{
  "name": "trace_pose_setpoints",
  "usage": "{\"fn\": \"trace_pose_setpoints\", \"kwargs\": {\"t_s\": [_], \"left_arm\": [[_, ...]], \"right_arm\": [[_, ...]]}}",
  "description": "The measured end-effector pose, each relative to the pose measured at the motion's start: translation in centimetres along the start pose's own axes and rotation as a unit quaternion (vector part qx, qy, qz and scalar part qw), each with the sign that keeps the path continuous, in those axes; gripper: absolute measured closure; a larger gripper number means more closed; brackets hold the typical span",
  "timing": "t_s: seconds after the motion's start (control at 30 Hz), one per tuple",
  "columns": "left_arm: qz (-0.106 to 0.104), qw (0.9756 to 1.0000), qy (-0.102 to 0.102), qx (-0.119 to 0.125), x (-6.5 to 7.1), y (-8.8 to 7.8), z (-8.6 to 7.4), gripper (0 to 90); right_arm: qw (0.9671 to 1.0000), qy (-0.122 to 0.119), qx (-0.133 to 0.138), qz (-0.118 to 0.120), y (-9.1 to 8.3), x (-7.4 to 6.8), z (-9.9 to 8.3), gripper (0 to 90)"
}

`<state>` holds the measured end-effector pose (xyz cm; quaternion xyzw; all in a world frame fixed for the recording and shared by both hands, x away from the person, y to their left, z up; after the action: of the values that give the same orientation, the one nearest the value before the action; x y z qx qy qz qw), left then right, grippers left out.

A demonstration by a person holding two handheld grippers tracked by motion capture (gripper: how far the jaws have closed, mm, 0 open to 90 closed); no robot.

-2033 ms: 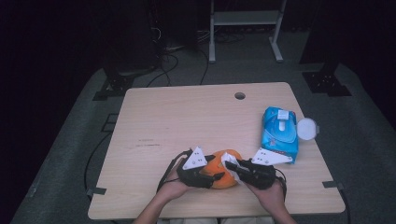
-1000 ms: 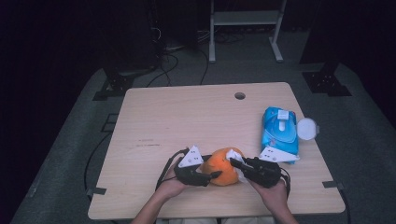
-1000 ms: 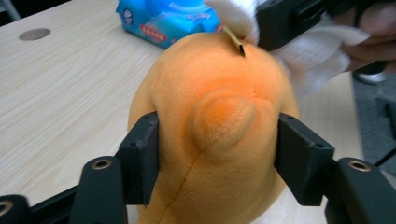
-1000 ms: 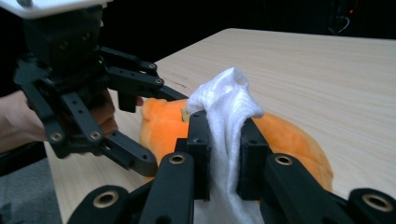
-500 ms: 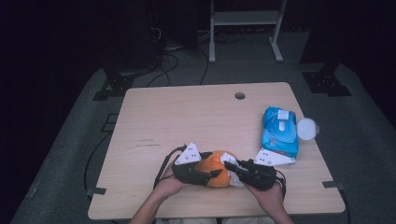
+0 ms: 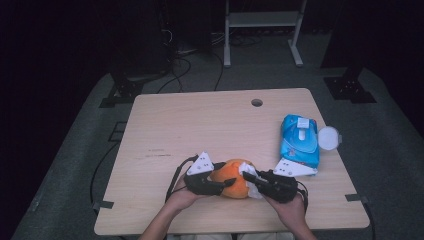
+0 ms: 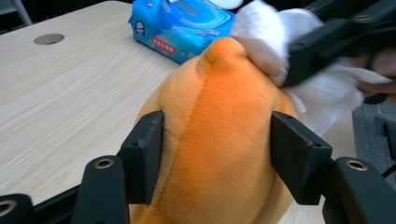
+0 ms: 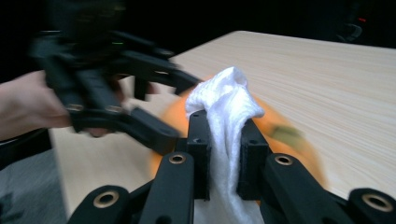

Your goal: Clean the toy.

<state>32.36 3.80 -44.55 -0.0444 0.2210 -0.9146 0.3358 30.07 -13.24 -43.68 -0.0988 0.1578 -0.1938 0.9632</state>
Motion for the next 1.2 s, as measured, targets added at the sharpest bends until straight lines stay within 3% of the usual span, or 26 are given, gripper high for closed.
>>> {"fn": "trace_pose_setpoints", "kwargs": {"t_s": [0.07, 0.13, 0.2, 0.27, 0.33, 0.4, 0.53, 0.6, 0.67, 0.73, 0.77, 0.83, 0.9, 1.0, 1.1, 1.2], "left_arm": [[-0.003, 1.0, -0.005, 0.001, 0.0, 0.0, -0.1, 39.3], [-0.012, 0.9999, 0.001, 0.002, 0.2, 0.0, -0.2, 38.6], [-0.019, 0.9997, 0.014, 0.001, 0.4, 0.0, -0.2, 37.8], [-0.023, 0.9995, 0.02, 0.0, 0.5, 0.0, -0.2, 37.4], [-0.027, 0.9991, 0.032, 0.001, 0.9, 0.0, -0.2, 37.5], [-0.025, 0.9985, 0.048, 0.001, 1.4, 0.0, 0.0, 35.3], [-0.046, 0.9982, 0.03, 0.022, 1.0, -0.2, 0.1, 22.2], [-0.033, 0.999, 0.029, 0.01, 0.6, 0.2, -0.3, 15.6], [-0.033, 0.9991, 0.024, -0.004, 0.5, 0.8, -1.0, 12.6], [-0.039, 0.9991, 0.01, -0.008, 0.4, 1.0, -1.2, 14.5], [-0.038, 0.9992, 0.012, -0.009, 0.4, 0.9, -1.1, 21.5], [-0.029, 0.9995, 0.013, -0.008, 0.4, 0.5, -0.6, 30.7], [-0.041, 0.9991, 0.011, -0.008, 0.5, 0.0, 0.0, 34.9], [-0.056, 0.9984, 0.013, -0.002, 0.7, -0.9, 0.6, 36.2], [-0.053, 0.9985, 0.011, -0.003, 0.8, -0.7, 0.4, 34.4], [-0.058, 0.9983, -0.005, 0.004, 0.9, -0.2, 0.5, 22.1]], "right_arm": [[0.9996, 0.012, -0.006, -0.027, -0.6, 1.6, -0.6, 77.8], [0.9983, 0.044, -0.007, -0.039, -1.1, 2.9, -1.6, 77.6], [0.9976, 0.06, 0.002, -0.033, -1.2, 3.0, -1.8, 77.8], [0.9987, 0.043, 0.002, -0.026, -1.0, 2.2, -1.1, 77.8], [0.9993, 0.032, 0.022, 0.003, -0.8, 0.9, 0.0, 77.7], [0.9999, 0.007, 0.014, 0.006, -0.4, 0.0, 0.6, 77.7], [0.9997, 0.019, 0.007, -0.013, -0.7, 1.3, -0.6, 77.4], [0.9993, 0.032, 0.012, -0.014, -0.9, 1.8, -0.8, 77.4], [0.9993, 0.028, 0.009, -0.021, -1.1, 2.0, -0.7, 77.3], [0.9993, 0.03, 0.01, -0.022, -1.1, 1.9, -0.6, 77.4], [0.9993, 0.023, 0.01, -0.027, -1.2, 1.8, -0.5, 77.6], [0.9992, 0.001, 0.029, -0.029, -1.4, 0.9, 0.2, 78.0], [0.9991, -0.023, 0.035, -0.01, -1.3, -0.4, 1.0, 78.0], [0.9988, -0.037, 0.031, 0.007, -0.9, -1.4, 1.4, 77.9], [0.9994, -0.016, 0.031, 0.008, -0.8, -0.4, 0.7, 77.7], [0.9997, -0.003, 0.024, -0.009, -1.0, 0.7, 0.1, 77.5]]}}
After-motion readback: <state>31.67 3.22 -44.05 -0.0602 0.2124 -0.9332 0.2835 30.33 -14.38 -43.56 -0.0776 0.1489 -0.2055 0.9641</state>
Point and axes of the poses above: each handheld gripper's, and its own axes: y roughly forward along the jaws, z roughly out of its top, x roughly to its right, the point moved 6 cm from there along y, roughly forward along the jaws, and after that the axes turned 15 degrees about z, right-handed, at the moved point
